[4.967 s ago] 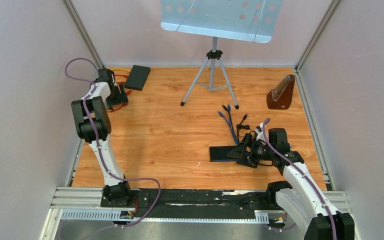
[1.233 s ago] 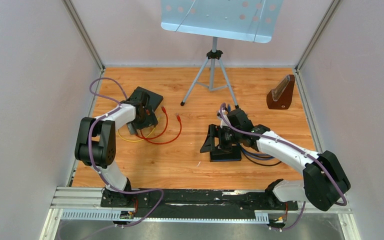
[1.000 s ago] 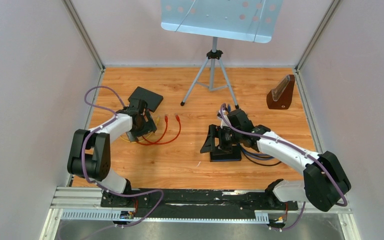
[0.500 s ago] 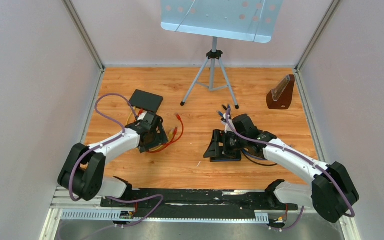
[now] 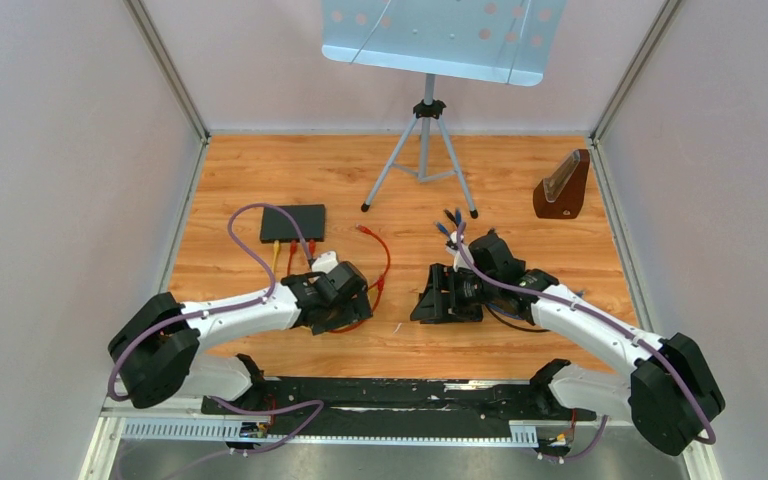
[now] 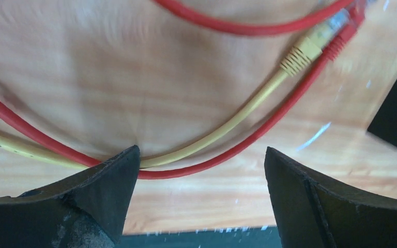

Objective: Pull the plug from the switch port
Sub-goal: Move the switch port to the center of the board.

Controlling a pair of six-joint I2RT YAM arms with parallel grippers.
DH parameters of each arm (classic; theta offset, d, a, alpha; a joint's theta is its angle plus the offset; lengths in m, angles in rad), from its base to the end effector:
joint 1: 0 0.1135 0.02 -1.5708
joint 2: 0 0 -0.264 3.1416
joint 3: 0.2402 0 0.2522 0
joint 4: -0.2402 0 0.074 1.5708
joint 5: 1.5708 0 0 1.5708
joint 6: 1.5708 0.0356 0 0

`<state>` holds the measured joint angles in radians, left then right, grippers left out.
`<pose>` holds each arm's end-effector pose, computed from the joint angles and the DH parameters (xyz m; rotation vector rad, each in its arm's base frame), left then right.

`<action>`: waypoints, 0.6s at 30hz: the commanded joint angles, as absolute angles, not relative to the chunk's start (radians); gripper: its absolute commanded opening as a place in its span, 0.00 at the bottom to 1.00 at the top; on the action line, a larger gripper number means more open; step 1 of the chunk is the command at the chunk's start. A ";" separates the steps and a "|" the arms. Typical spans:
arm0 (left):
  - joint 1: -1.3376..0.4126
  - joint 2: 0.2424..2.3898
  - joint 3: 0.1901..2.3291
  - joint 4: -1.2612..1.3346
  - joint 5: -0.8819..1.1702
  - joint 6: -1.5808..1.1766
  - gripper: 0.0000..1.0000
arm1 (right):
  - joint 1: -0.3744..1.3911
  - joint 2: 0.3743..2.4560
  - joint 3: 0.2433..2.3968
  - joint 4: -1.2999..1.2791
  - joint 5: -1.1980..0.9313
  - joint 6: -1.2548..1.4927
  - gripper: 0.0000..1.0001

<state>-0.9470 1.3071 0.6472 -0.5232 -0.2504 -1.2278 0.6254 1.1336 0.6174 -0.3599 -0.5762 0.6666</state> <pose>0.1371 -0.1755 0.1652 -0.4481 2.6892 -0.3143 0.1649 0.1430 0.2042 -0.2310 2.6706 1.2116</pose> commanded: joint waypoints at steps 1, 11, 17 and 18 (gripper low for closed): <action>-1.057 1.284 0.608 -0.738 -0.221 -1.410 0.98 | 0.629 1.152 0.660 -0.335 -0.555 0.652 0.79; -1.069 1.040 0.791 -0.953 -0.472 -1.330 1.00 | 0.634 1.517 0.967 -0.329 -0.566 0.558 0.69; -1.069 0.905 0.820 -1.000 -0.560 -1.329 1.00 | 0.695 1.747 1.167 -0.348 -0.585 0.494 0.50; -1.069 0.876 0.815 -1.008 -0.569 -1.334 1.00 | 0.708 1.775 1.194 -0.351 -0.576 0.488 0.47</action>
<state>-1.0664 0.9436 0.8066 -0.9226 -0.4553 -1.3174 0.6586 1.6836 1.0790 -0.3580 -0.5602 0.5606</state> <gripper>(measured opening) 0.997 0.512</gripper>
